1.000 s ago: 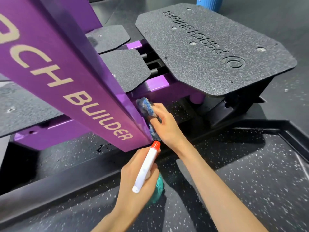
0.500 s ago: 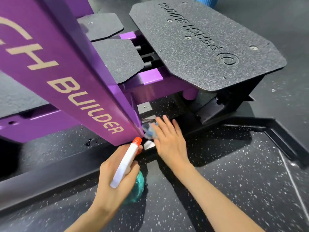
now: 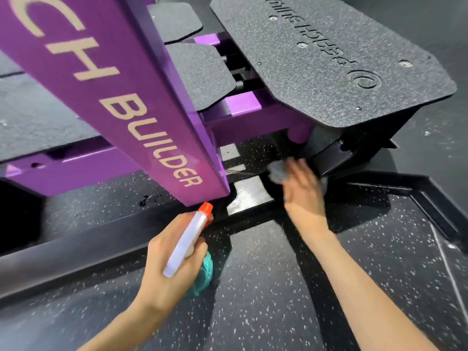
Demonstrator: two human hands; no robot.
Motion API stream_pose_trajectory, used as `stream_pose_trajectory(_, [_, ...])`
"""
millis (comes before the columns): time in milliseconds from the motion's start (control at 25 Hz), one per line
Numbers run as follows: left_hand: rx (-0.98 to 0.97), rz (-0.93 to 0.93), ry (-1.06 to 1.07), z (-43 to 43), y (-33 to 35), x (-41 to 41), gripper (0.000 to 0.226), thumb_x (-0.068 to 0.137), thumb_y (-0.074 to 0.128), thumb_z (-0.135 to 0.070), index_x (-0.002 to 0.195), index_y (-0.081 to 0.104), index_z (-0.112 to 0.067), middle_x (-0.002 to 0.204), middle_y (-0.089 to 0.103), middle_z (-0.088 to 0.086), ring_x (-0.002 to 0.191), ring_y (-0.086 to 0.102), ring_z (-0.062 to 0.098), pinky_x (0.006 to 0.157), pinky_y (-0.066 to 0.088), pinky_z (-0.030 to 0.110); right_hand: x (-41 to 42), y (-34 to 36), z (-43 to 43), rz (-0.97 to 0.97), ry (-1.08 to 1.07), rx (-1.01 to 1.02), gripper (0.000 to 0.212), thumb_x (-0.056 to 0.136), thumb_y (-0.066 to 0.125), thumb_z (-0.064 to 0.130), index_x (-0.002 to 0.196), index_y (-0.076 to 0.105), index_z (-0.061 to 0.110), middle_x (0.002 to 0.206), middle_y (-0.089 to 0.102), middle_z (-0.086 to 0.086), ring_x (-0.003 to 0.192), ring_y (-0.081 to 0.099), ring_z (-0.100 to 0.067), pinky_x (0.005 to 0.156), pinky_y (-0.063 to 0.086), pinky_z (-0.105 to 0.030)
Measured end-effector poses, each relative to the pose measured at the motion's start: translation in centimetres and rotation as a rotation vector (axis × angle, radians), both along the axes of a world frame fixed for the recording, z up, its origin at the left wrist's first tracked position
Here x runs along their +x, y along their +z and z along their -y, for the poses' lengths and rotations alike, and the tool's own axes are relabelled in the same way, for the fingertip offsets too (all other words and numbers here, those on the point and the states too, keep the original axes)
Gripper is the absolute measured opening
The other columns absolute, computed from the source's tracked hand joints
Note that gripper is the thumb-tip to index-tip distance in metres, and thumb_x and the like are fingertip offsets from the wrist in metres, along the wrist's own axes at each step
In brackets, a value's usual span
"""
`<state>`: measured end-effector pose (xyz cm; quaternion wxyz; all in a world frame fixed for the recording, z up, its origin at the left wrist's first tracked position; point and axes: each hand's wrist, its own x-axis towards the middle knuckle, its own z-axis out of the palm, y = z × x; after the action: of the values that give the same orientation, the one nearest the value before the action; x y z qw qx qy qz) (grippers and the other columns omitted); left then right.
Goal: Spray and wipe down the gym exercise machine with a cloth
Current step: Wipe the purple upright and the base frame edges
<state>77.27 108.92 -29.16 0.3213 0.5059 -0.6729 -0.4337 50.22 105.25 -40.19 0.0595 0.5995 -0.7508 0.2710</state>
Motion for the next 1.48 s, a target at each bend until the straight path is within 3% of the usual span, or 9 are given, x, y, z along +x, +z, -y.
stream_pose_trajectory(80, [0.016,0.006,0.042,-0.1,0.3,1.0,0.034,0.080,0.058,0.001,0.095,0.069,-0.027,0.068,0.059,-0.001,0.055,0.045,0.003,0.054,0.040,0.016,0.1,-0.2,-0.4,0.135,-0.168,-0.215,0.036,0.088,0.045,0.004,0.119,0.063,0.000,0.133,0.054,-0.018,0.127,0.046,-0.035,0.099,0.044,-0.053])
stream_pose_trajectory(240, [0.058,-0.010,0.056,-0.5,1.4,2.9,0.036,0.072,0.053,-0.013,0.095,0.068,-0.036,0.070,0.062,-0.006,0.058,0.049,0.003,0.054,0.042,0.015,3.7,1.3,-2.4,0.704,-0.629,-0.492,0.034,0.089,0.053,-0.005,0.122,0.056,-0.005,0.128,0.047,-0.026,0.119,0.048,-0.035,0.102,0.039,-0.035])
stream_pose_trajectory(400, [0.060,-0.021,0.053,-1.1,2.5,5.3,0.036,0.075,0.056,-0.012,0.101,0.070,-0.032,0.089,0.070,0.002,0.074,0.062,0.020,0.064,0.050,0.024,7.3,2.6,0.5,1.055,-0.790,-0.492,0.057,0.088,0.049,-0.005,0.142,0.031,-0.010,0.142,0.030,-0.030,0.130,0.037,-0.040,0.101,0.026,-0.016])
stream_pose_trajectory(640, [0.045,-0.036,0.225,-3.4,4.0,10.6,0.041,0.073,0.056,-0.011,0.100,0.070,-0.039,0.102,0.073,-0.011,0.081,0.066,0.006,0.070,0.053,0.017,21.4,1.2,-2.7,1.098,-0.540,-0.184,0.040,0.090,0.049,-0.008,0.128,0.042,-0.018,0.126,0.043,-0.032,0.113,0.048,-0.045,0.091,0.032,-0.024])
stream_pose_trajectory(800, [0.066,-0.014,0.315,-4.8,4.9,15.9,0.039,0.073,0.056,-0.013,0.100,0.070,-0.038,0.101,0.072,-0.004,0.080,0.065,0.022,0.070,0.055,0.037,29.0,1.3,-3.6,1.088,-0.393,-0.020,0.029,0.086,0.057,-0.009,0.112,0.052,-0.020,0.114,0.044,-0.032,0.103,0.049,-0.043,0.091,0.036,-0.028])
stream_pose_trajectory(960, [0.022,-0.007,0.507,-6.0,5.4,21.2,0.044,0.071,0.053,-0.011,0.099,0.070,-0.041,0.092,0.072,-0.003,0.072,0.063,0.018,0.065,0.051,0.029,35.7,2.0,-4.6,1.112,-0.187,0.034,0.019,0.089,0.058,-0.004,0.101,0.054,-0.018,0.105,0.035,-0.015,0.095,0.045,-0.033,0.086,0.029,-0.014])
stream_pose_trajectory(1240, [-0.005,-0.006,0.754,-8.9,4.8,30.4,0.038,0.068,0.052,-0.008,0.098,0.071,-0.024,0.090,0.072,0.001,0.070,0.062,0.025,0.063,0.050,0.023,48.0,3.8,-4.4,1.130,0.117,0.296,0.023,0.089,0.057,-0.002,0.106,0.053,-0.017,0.115,0.042,-0.031,0.108,0.042,-0.040,0.090,0.028,-0.023])
stream_pose_trajectory(1360, [-0.023,-0.019,0.874,-10.3,4.0,33.7,0.045,0.069,0.051,-0.009,0.099,0.070,-0.037,0.094,0.072,-0.002,0.073,0.062,0.016,0.066,0.050,0.022,49.9,4.1,-4.9,0.894,0.359,0.389,0.024,0.091,0.054,-0.002,0.111,0.053,-0.016,0.117,0.045,-0.029,0.111,0.044,-0.038,0.090,0.027,-0.020])
stream_pose_trajectory(1480, [-0.040,-0.025,1.011,-11.7,3.0,37.4,0.051,0.070,0.051,-0.009,0.102,0.068,-0.044,0.098,0.072,-0.008,0.081,0.063,0.006,0.074,0.052,0.029,50.5,4.6,-4.9,0.406,0.848,0.105,0.047,0.084,0.049,-0.010,0.129,0.055,0.001,0.127,0.051,-0.015,0.116,0.047,-0.027,0.098,0.031,-0.023])
